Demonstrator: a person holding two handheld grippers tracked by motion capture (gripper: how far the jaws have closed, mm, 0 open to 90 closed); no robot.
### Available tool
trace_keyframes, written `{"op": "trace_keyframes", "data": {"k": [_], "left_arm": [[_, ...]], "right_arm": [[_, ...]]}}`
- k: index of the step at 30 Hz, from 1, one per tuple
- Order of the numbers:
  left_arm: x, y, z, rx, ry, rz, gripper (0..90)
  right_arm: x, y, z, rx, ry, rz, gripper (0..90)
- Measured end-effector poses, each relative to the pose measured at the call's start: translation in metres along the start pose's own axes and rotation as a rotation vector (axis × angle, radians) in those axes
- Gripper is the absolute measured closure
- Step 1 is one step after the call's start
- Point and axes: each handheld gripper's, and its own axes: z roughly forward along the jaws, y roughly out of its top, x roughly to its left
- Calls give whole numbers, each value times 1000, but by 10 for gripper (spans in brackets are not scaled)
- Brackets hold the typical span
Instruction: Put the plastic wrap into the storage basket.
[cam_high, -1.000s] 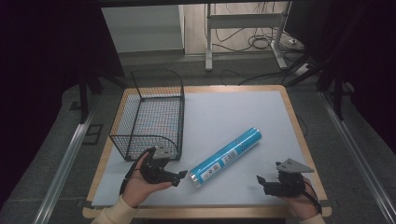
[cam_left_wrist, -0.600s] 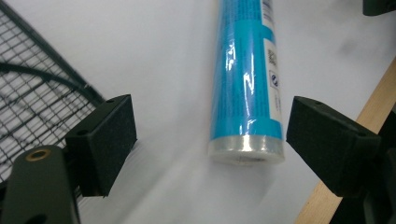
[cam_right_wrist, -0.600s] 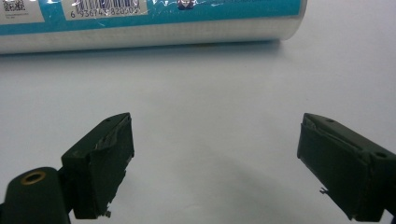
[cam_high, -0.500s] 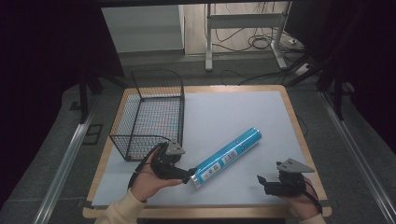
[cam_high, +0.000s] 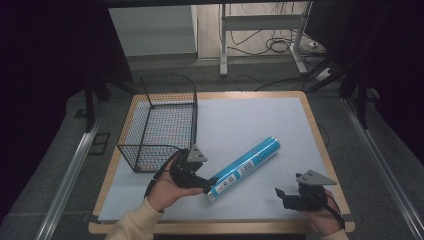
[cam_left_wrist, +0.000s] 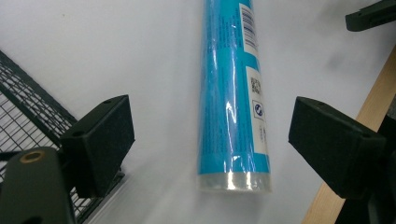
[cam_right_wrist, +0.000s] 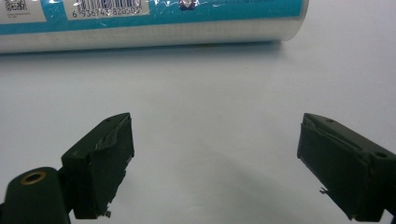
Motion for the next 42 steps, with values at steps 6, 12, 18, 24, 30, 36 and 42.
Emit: {"op": "trace_keyframes", "data": {"k": [6, 12, 18, 24, 30, 36, 42], "left_arm": [[1, 4, 6, 13, -7, -2, 144], [1, 10, 14, 25, -16, 1, 141], [-1, 15, 21, 37, -21, 3, 141], [-4, 22, 31, 50, -31, 10, 137], [-6, 28, 38, 59, -38, 14, 136], [-8, 35, 47, 64, -42, 23, 137], [-12, 44, 60, 79, -58, 33, 137]], "right_arm": [[0, 0, 0, 1, 2, 0, 110], [0, 0, 0, 3, 0, -2, 111], [0, 0, 0, 5, 1, -5, 111], [-1, 0, 0, 4, -4, -3, 111], [0, 0, 0, -1, 2, -3, 113], [-2, 0, 0, -6, -2, 0, 117], [-1, 1, -2, -11, -5, 5, 118]]}}
